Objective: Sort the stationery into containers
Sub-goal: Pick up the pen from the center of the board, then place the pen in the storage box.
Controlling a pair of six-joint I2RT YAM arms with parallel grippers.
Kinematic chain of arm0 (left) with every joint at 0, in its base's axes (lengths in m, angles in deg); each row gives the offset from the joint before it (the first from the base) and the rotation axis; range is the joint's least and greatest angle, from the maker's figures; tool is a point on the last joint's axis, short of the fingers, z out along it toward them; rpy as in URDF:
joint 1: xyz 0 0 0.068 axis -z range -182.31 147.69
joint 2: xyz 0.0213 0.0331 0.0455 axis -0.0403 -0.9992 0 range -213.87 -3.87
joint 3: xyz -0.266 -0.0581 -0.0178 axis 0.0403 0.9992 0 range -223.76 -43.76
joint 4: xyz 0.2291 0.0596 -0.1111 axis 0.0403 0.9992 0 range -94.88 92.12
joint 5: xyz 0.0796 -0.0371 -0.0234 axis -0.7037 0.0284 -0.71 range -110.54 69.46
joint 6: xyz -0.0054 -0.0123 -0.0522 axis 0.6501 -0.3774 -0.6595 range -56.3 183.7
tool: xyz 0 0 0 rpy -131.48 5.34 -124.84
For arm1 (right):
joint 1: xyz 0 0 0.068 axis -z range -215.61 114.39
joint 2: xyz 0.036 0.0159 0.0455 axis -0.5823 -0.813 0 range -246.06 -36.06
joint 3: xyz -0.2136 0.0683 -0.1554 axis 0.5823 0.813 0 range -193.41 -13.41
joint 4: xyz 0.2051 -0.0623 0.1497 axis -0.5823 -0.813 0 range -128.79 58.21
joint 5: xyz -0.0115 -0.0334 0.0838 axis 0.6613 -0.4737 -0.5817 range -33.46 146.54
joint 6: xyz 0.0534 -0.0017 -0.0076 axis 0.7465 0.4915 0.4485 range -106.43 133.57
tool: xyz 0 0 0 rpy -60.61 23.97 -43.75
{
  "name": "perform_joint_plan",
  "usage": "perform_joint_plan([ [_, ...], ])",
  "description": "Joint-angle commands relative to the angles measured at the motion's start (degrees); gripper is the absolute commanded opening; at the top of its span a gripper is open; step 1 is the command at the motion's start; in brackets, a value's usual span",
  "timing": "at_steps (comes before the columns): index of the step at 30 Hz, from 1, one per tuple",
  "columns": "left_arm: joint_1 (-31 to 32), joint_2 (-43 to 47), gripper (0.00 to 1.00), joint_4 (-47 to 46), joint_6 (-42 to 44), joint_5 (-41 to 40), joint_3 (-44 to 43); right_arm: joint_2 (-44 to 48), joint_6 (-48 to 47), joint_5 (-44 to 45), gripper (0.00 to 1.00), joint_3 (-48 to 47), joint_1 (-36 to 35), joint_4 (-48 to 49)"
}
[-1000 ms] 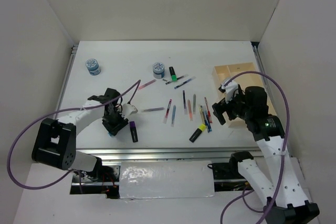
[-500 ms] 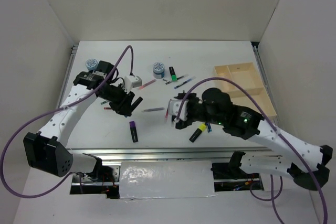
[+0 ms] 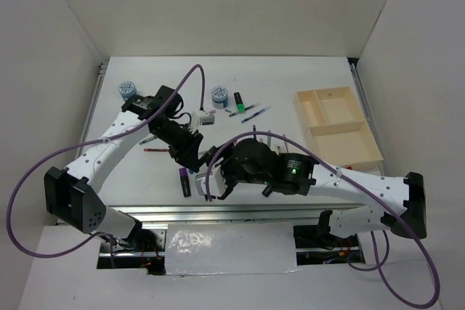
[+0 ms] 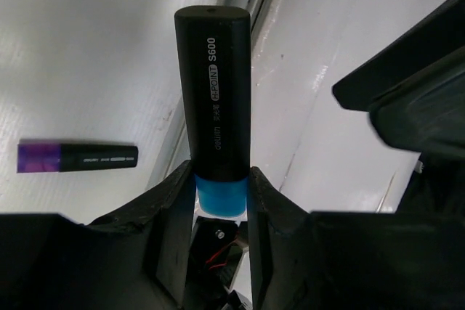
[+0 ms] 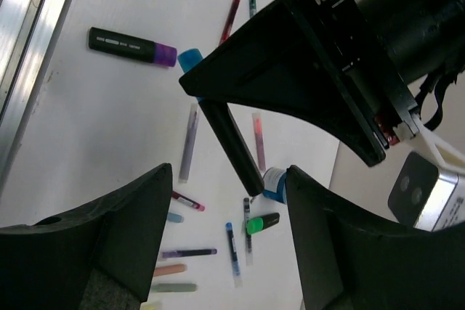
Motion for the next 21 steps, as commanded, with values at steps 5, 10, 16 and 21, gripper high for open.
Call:
perform_joint_plan([
  [5, 0.49, -2.73, 0.11, 2.04, -0.83, 6.18, -2.48, -1.93, -4.89, -1.39, 0.61, -1.47, 0.49, 3.65],
  [10, 1.36, -4.58, 0.10, 3.71, 0.66, 7.77, -3.71, -3.34, -7.18, -2.54, 0.59, -0.68, 0.49, 2.77],
  [16, 2.95, -4.40, 0.11, 2.66, -0.13, 7.60, -2.84, -4.66, -10.78, -5.26, 0.58, -0.50, 1.72, 0.93],
  [21, 4.09, -4.23, 0.11, 2.74, 0.13, 7.77, -2.84, -6.32, -12.72, -6.05, 0.52, -0.76, 2.43, -1.70],
])
